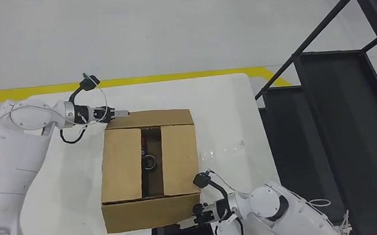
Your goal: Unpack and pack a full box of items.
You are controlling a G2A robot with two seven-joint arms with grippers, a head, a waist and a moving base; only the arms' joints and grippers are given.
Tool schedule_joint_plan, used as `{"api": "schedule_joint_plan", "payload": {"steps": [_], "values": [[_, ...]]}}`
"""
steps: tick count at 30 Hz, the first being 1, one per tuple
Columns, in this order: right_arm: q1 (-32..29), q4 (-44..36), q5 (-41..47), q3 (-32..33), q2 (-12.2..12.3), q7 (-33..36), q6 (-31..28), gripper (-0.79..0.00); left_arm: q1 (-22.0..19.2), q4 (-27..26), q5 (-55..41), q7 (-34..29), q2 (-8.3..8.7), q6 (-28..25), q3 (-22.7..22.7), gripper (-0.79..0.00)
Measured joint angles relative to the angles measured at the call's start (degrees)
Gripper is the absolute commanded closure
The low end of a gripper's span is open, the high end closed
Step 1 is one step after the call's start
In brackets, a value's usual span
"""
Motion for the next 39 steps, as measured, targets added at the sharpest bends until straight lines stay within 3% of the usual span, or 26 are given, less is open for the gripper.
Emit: {"api": "schedule_joint_plan", "payload": {"steps": [10,32,39], "values": [[0.77,0.99,0.58,-0.41,-0.13,-4.53,-1.25,-0.785,0.59,-0.67,-0.09,-0.06,0.45,0.35,-0.78,-0.785],[2.72,2.55,-6.87,-5.21,-1.13,-14.00,3.42,-0.785,2.38,-2.72,0.32,-0.04,1.51,1.02,-2.28,-0.785],[2.06,0.81,-7.24,-5.72,-0.88,-11.95,1.53,-0.785,2.83,-2.82,-0.83,1.06,2.00,0.83,-4.01,-0.785]]}}
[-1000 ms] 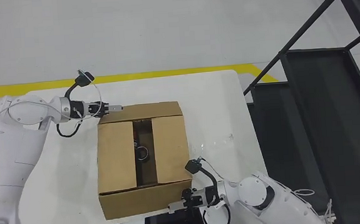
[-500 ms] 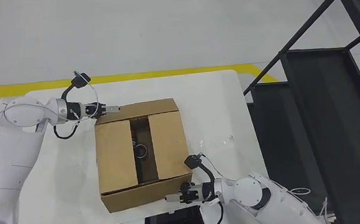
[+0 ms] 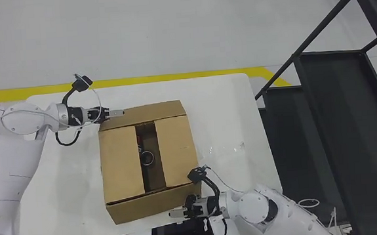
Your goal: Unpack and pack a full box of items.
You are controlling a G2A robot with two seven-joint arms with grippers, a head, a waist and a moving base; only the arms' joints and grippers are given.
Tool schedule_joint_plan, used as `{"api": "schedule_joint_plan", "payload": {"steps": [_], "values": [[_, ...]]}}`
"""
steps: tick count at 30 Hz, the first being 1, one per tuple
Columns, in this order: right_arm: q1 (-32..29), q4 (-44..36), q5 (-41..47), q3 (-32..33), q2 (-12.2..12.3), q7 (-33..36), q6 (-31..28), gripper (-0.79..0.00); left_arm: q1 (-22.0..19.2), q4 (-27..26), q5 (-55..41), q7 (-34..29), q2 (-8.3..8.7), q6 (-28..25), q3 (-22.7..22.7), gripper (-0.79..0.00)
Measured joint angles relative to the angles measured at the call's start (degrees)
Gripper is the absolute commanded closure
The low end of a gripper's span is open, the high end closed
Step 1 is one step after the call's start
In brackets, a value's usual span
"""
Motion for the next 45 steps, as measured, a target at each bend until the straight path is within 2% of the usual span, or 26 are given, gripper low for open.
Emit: {"api": "schedule_joint_plan", "payload": {"steps": [4,7,13,16,20,26,29,34,37,45], "values": [[-2.15,-3.62,4.40,2.86,1.08,5.37,-3.60,-0.785,1.50,-1.58,-3.74,0.03,0.96,-0.43,-3.74,-0.785],[-3.61,-6.90,7.66,5.94,1.93,8.75,-4.86,-0.785,4.37,-4.63,-7.17,0.18,2.09,-1.53,-8.07,-0.785],[-3.51,-11.85,11.89,8.89,2.63,12.36,-3.63,-0.785,14.13,-13.73,-12.82,-1.24,4.68,-1.33,-18.18,-0.785],[-1.89,-13.61,14.16,8.89,2.51,12.61,-1.00,-0.785,20.36,-17.71,-18.08,-1.43,5.70,0.06,-24.16,-0.785],[3.42,-14.38,18.05,7.80,1.77,11.65,5.06,-0.785,29.83,-22.02,-24.87,-3.05,6.69,1.27,-31.86,-0.785],[13.01,-13.00,16.21,2.30,-0.05,7.81,14.16,-0.785,41.43,-26.49,-28.67,-4.20,7.27,1.09,-39.14,-0.785],[17.92,-10.37,14.97,-1.86,-1.43,5.14,18.13,-0.785,45.69,-27.91,-29.67,-4.09,7.29,0.63,-41.15,-0.785],[25.60,-4.77,14.17,-7.98,-4.03,0.57,22.86,-0.785,50.59,-29.96,-31.27,-3.68,7.16,-0.09,-42.62,-0.785],[28.85,-1.97,14.28,-10.64,-5.30,-0.88,23.89,-0.785,50.83,-30.09,-31.41,-3.64,7.14,-0.15,-42.68,-0.785],[29.05,-1.83,14.24,-10.76,-5.35,-0.83,23.87,-0.785,50.77,-30.05,-31.37,-3.65,7.15,-0.13,-42.66,-0.785]]}}
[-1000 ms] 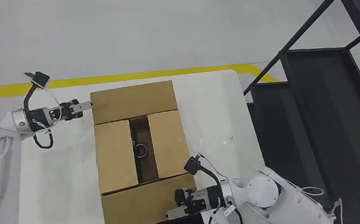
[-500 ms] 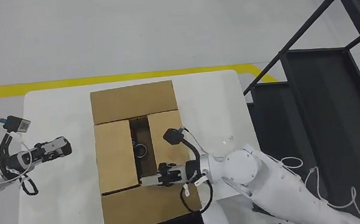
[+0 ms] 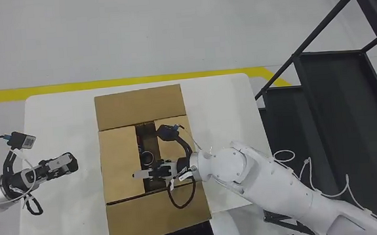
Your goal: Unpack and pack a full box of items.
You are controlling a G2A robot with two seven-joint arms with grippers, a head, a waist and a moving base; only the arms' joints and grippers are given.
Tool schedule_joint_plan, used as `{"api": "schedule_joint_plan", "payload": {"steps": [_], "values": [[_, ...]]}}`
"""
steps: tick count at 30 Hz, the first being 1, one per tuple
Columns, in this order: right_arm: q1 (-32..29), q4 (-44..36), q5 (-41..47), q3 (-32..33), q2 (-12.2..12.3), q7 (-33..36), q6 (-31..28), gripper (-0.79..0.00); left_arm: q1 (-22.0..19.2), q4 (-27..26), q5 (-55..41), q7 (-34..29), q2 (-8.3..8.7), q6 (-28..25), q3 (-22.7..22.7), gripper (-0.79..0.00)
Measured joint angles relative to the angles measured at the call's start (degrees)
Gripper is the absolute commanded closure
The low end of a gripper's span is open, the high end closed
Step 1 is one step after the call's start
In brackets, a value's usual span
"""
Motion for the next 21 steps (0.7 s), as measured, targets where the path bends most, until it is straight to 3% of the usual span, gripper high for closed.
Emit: {"api": "schedule_joint_plan", "payload": {"steps": [14,21], "values": [[-0.12,0.12,-0.01,-0.14,-0.08,-0.22,-0.38,-0.785,0.00,0.00,0.00,0.00,0.00,0.00,0.00,-0.785],[4.49,3.84,-0.84,-4.23,-2.24,-0.24,1.86,-0.785,0.00,0.00,0.00,0.00,0.00,0.00,0.00,-0.785]]}}
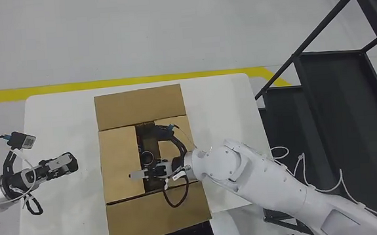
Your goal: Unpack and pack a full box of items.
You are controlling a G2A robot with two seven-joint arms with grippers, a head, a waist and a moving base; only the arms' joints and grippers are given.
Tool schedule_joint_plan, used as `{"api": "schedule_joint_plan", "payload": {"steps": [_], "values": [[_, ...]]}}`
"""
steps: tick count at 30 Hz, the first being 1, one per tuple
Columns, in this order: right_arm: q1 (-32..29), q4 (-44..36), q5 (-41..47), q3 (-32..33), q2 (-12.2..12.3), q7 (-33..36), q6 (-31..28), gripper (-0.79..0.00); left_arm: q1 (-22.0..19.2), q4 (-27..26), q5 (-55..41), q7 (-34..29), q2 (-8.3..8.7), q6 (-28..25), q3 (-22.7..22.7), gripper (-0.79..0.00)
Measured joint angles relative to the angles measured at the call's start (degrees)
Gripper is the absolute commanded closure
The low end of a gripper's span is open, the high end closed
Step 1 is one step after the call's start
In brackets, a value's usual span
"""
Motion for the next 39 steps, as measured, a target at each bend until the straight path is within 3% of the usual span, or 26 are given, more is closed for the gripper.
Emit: {"api": "schedule_joint_plan", "payload": {"steps": [8,14,19,28,34,39], "values": [[6.69,8.99,3.90,-6.64,-4.55,-0.30,-0.16,-0.785,0.00,0.00,0.00,0.00,0.00,0.00,0.00,-0.785],[9.63,13.64,7.53,-9.55,-7.43,1.30,-4.01,-0.785,0.26,-0.90,0.50,2.36,-0.10,0.71,0.21,-0.785],[9.89,14.18,10.47,-9.06,-8.36,2.76,-9.72,-0.785,0.15,-0.58,0.45,3.16,-0.10,0.97,0.04,-0.785],[10.06,7.92,7.06,-9.60,-9.71,0.26,-16.25,-0.785,-0.65,-0.69,-0.25,4.39,-0.18,1.40,0.51,-0.785],[13.81,10.99,7.08,-14.01,-13.57,-1.77,-19.35,-0.785,-0.17,-0.79,-1.64,5.04,-0.20,0.86,-0.90,-0.785],[17.70,16.93,7.91,-18.89,-18.55,-3.39,-20.22,-0.785,1.55,-0.63,-5.22,4.75,-0.18,-0.36,-4.94,-0.785]]}}
